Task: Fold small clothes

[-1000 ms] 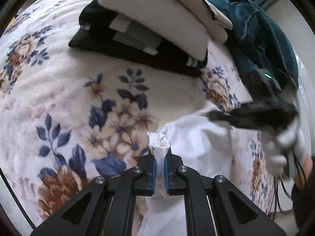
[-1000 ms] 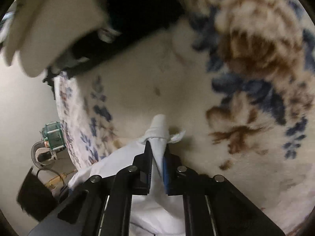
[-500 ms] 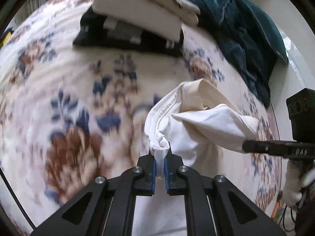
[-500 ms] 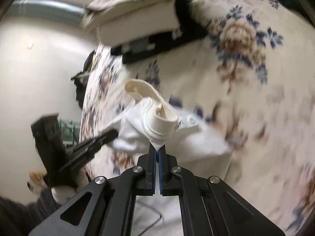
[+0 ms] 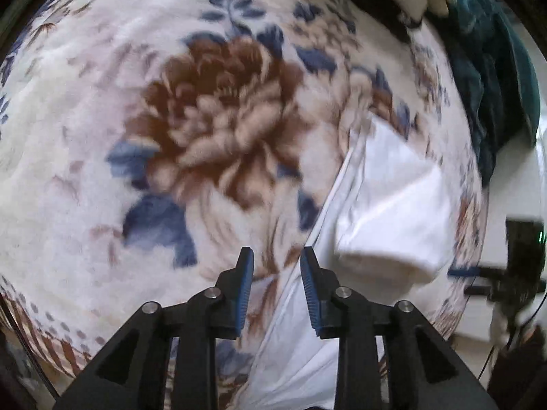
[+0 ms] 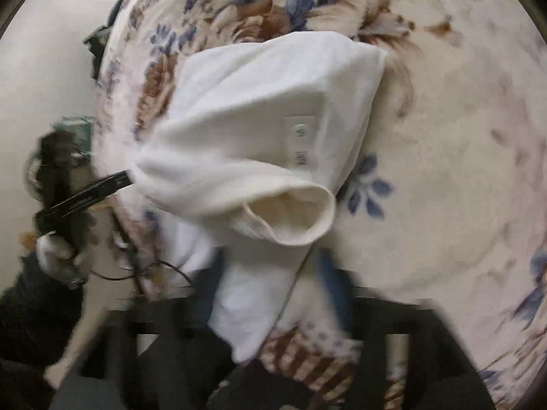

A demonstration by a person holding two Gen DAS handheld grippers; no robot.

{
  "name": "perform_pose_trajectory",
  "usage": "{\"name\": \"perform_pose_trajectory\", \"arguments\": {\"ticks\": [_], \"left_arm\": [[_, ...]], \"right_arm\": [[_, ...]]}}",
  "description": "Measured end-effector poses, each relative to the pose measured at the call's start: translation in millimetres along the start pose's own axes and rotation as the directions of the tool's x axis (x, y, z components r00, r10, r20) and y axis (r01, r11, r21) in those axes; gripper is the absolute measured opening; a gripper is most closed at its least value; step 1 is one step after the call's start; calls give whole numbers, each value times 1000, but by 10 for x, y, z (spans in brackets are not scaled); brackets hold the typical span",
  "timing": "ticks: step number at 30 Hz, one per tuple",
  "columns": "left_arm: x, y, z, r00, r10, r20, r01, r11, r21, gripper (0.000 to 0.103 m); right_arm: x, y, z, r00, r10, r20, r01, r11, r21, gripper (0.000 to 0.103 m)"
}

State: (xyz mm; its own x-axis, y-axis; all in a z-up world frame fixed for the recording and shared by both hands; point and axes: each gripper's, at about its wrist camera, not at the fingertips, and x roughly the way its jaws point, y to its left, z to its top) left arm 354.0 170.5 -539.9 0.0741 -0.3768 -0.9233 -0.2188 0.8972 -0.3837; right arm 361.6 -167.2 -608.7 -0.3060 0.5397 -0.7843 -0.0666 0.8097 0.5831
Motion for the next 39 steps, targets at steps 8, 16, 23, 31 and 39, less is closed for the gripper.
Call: {"name": "perform_pose_trajectory", "arguments": {"ticks": [8, 16, 23, 31, 39], "left_arm": [[188, -736, 552, 998, 29, 54, -35, 992, 120, 26], [794, -1074, 680, 984, 173, -31, -157, 947, 281, 26], [589, -923, 669, 990, 142, -10, -137, 968, 212, 26], [543, -1244, 811, 994, 96, 52, -106, 964, 243, 26], [845, -1084, 952, 994, 106, -27, -94, 952, 290, 30]], "right_arm": [[-396, -187, 135, 972, 86, 221, -126, 977, 174, 75], [116, -1, 461, 936, -293, 195, 261, 950, 173, 75], [320, -325, -148, 947, -317, 47, 301, 931, 208, 75], [-587, -522, 33, 923, -99, 373, -43, 935, 352, 75], [-30, -647, 466, 972, -179, 151, 108, 915, 388, 72]]}}
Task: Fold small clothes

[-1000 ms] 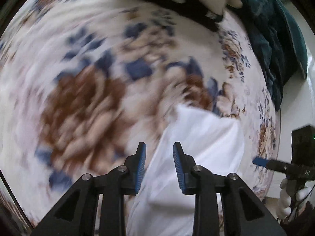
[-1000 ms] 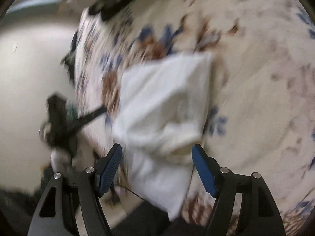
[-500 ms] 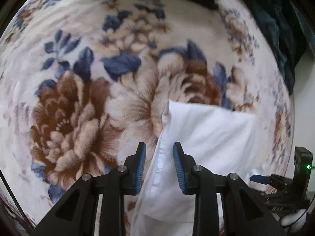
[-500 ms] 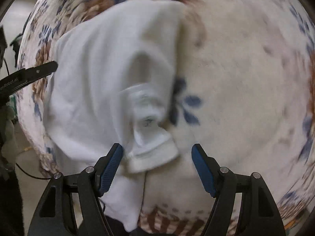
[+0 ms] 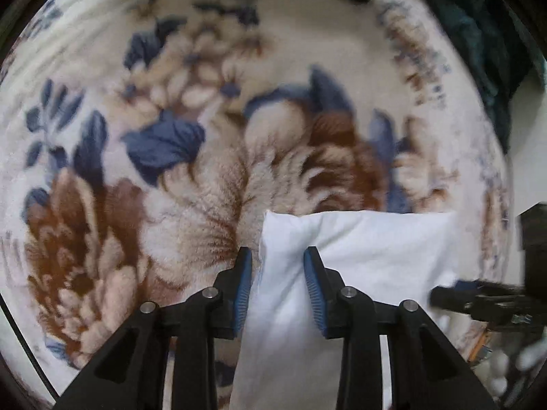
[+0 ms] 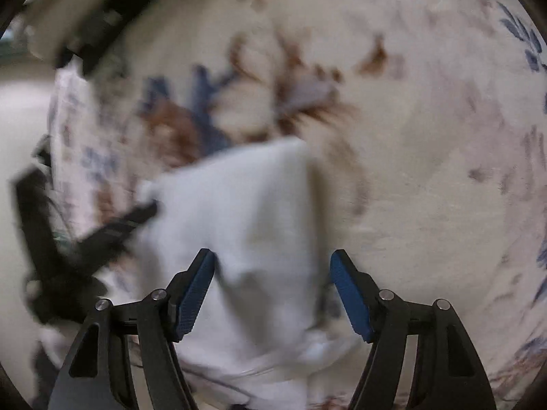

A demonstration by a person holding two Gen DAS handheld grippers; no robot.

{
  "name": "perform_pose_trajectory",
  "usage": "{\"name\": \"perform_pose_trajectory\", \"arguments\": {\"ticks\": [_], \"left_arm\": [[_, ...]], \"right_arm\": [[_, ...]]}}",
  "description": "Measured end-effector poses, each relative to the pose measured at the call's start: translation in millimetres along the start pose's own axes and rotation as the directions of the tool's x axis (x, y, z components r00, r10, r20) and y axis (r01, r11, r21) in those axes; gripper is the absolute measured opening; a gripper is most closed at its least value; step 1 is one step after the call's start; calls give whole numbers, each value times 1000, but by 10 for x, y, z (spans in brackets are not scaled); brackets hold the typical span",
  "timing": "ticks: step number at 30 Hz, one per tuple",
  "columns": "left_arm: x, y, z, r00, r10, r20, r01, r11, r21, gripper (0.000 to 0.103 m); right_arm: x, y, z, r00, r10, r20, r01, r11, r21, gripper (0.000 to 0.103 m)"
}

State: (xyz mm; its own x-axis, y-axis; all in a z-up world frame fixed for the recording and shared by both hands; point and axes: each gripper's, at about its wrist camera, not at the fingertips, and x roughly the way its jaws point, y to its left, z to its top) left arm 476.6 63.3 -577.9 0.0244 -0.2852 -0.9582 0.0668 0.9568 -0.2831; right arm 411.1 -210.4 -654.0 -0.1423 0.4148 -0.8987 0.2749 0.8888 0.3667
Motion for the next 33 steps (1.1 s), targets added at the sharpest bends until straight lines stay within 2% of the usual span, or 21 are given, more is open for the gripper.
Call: {"name": "perform_pose_trajectory", "arguments": {"ticks": [3, 5, 6, 8, 10, 12, 16, 20, 25, 27, 28, 29, 30, 31, 32, 33], "left_arm": [[-376, 40, -218, 996, -67, 56, 67, 998, 2, 34], [-578, 113, -450, 988, -130, 77, 132, 991, -16, 68], [-680, 163, -631, 984, -158, 85, 161, 987, -22, 74], [-776, 202, -949, 986, -145, 79, 147, 989, -18, 75], [-767, 293, -1382, 995, -95, 24, 96, 995, -11, 75], [-690, 405, -1774, 997, -69, -39, 68, 997, -22, 75], [-464, 528, -2474, 987, -53, -152, 46, 998, -51, 75], [-213, 575, -3024, 967, -79, -243, 61, 995, -83, 75], [-80, 446, -3291, 963, -82, -255, 59, 994, -95, 75], [-73, 360, -3347, 969, -82, -231, 67, 995, -72, 72], [-85, 285, -3358, 973, -94, -213, 84, 995, -53, 56], [-79, 208, -3361, 974, -101, -204, 97, 995, -28, 18], [-68, 119, -3366, 976, -74, -202, 78, 997, 14, 7], [-66, 61, -3363, 978, -58, -199, 66, 997, 37, 7], [-89, 2, -3357, 980, -70, -188, 80, 996, 47, 6], [-103, -35, -3343, 980, -88, -180, 97, 994, 42, 6]], "right_arm": [[-188, -151, -226, 996, 93, 15, -93, 995, 43, 72], [-357, -212, -488, 990, 136, 37, -138, 989, 60, 72], [-417, -228, -646, 987, 153, 41, -156, 985, 69, 72], [-487, -224, -1019, 985, 164, 44, -168, 982, 92, 72], [-537, -320, -1421, 985, 167, 38, -170, 978, 124, 72], [-430, -373, -1906, 987, 161, 17, -162, 973, 164, 72], [-15, -477, -2600, 991, 134, -30, -124, 969, 212, 73], [472, -558, -3039, 992, 88, -94, -62, 967, 249, 72], [884, -727, -3255, 990, 99, -102, -61, 944, 323, 72], [994, -707, -3290, 987, 137, -83, -99, 931, 352, 72], [1012, -715, -3293, 986, 150, -76, -114, 927, 357, 72], [1016, -712, -3309, 984, 167, -66, -133, 923, 361, 72], [1031, -686, -3321, 982, 183, -53, -151, 919, 365, 72], [1055, -639, -3319, 979, 198, -42, -170, 915, 365, 69], [1081, -586, -3314, 980, 196, -44, -167, 916, 365, 54], [1111, -533, -3317, 980, 191, -48, -161, 915, 369, 30]]}}
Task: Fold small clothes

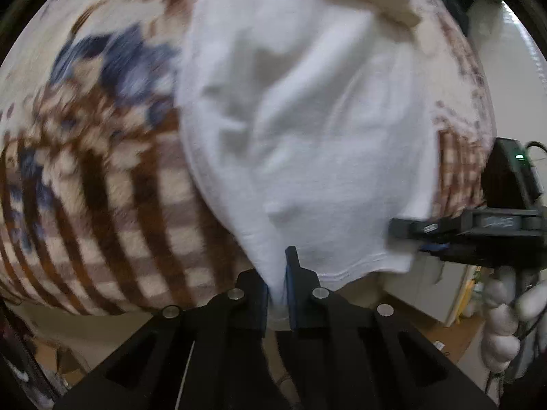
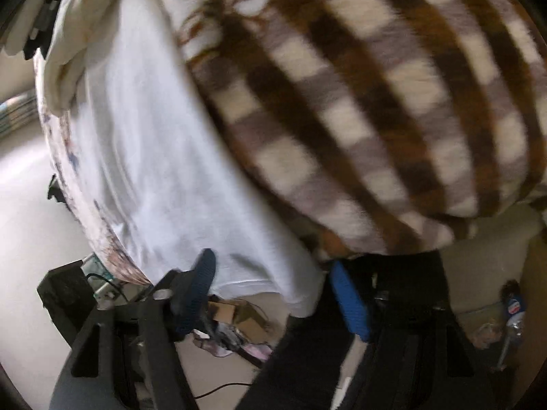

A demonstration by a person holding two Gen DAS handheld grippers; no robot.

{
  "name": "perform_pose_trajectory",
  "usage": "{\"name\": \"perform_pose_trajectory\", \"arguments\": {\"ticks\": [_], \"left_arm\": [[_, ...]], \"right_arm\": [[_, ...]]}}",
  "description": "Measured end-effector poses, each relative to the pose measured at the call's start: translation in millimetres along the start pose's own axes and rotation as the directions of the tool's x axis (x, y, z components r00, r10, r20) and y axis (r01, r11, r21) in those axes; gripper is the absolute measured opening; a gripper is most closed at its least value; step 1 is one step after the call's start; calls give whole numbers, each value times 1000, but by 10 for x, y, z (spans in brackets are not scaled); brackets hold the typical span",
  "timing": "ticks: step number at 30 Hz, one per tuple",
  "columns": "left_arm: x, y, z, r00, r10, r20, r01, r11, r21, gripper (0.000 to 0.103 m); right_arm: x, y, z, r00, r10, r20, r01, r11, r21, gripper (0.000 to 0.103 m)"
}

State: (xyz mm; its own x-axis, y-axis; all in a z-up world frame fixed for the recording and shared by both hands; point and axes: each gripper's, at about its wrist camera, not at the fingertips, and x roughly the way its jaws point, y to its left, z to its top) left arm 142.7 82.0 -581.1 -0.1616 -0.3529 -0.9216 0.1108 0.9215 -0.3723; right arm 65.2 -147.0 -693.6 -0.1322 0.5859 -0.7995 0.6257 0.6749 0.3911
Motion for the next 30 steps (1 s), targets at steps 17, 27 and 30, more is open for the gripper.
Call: {"name": "perform_pose_trajectory", "arguments": {"ticks": [17, 27, 30], "left_arm": [[-1454, -1, 866, 907, -287, 308, 321, 945, -65, 5], [-1205, 301, 2684, 881, -280, 382, 376, 904, -204, 30], [-1376, 457, 2828, 838, -285, 465, 426, 874, -233, 63]], "right_arm": [[-1029, 1012, -342, 954, 228, 194, -202, 968, -147, 6], [-1754, 1622, 1522, 893, 332, 304, -298, 942, -154, 6], [-1738, 1734, 2098, 893, 368, 259, -349, 930, -118, 19]]}}
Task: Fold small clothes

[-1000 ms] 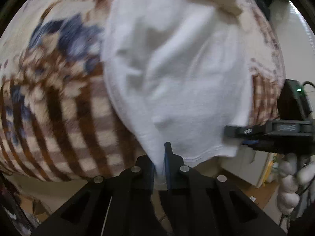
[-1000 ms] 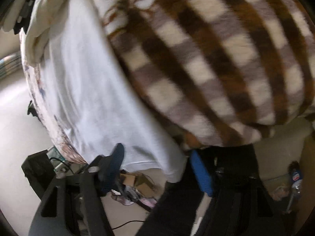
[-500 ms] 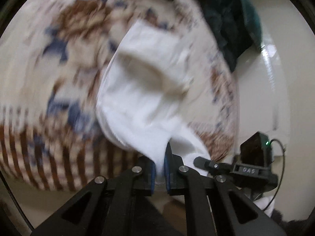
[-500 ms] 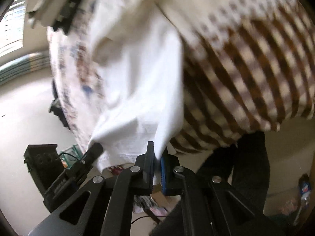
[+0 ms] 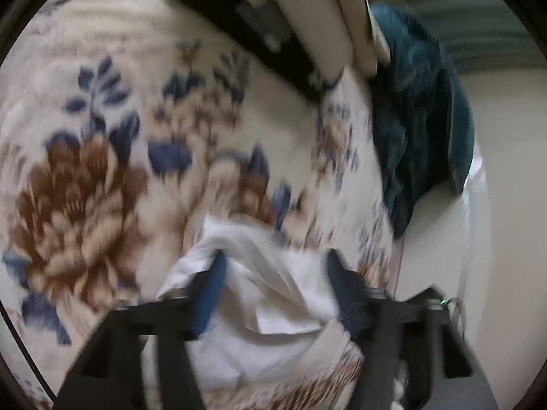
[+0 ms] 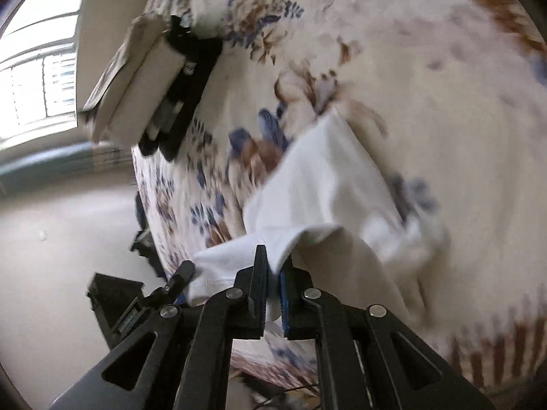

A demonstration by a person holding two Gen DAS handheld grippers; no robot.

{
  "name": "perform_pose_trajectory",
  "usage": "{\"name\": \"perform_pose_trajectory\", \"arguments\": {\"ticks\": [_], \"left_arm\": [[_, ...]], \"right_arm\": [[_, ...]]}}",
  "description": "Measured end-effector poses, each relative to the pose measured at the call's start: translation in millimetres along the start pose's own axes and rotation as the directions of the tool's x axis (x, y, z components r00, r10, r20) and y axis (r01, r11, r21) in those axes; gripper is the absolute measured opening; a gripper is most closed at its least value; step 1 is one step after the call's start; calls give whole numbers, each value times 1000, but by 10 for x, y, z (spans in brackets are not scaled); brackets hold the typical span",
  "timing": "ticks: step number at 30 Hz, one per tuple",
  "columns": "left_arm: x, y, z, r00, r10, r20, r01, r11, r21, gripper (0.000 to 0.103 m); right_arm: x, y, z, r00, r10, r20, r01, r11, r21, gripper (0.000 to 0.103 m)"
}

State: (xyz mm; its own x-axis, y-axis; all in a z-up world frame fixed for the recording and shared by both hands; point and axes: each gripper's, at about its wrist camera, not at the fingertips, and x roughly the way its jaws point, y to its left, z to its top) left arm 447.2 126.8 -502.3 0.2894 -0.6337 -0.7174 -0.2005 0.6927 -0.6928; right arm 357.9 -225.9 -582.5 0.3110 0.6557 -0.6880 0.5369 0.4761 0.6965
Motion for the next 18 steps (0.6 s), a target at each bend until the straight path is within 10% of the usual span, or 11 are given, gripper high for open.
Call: {"name": "perform_pose_trajectory", "arguments": {"ticks": [3, 8, 13, 15, 16, 17, 18], "left_arm": [[-112, 47, 95, 997, 61, 38, -61, 998, 0, 63], [142, 172, 64, 964, 265, -15, -260, 955, 141, 63], [766, 300, -9, 923, 355, -150, -311, 916, 255, 61], [911, 258, -7, 930, 340, -138, -290, 911, 292, 44], [949, 210, 2, 943, 304, -133, -252, 917, 308, 6], [945, 171, 4, 944, 305, -123, -254, 914, 317, 7], [917, 121, 11, 950, 294, -101, -248, 913, 325, 6]], "right_arm": [[-21, 52, 203, 1000, -11, 0, 11, 999, -37, 70], [-139, 105, 230, 979, -199, 32, 201, 957, -208, 72], [195, 27, 317, 959, -285, -6, 273, 924, -267, 72], [352, 15, 357, 954, -301, -12, 286, 918, -275, 48], [423, 32, 377, 946, -323, -4, 308, 907, -286, 26], [457, 42, 393, 937, -350, 1, 336, 897, -286, 4], [456, 44, 406, 935, -354, 16, 345, 898, -272, 4]]}}
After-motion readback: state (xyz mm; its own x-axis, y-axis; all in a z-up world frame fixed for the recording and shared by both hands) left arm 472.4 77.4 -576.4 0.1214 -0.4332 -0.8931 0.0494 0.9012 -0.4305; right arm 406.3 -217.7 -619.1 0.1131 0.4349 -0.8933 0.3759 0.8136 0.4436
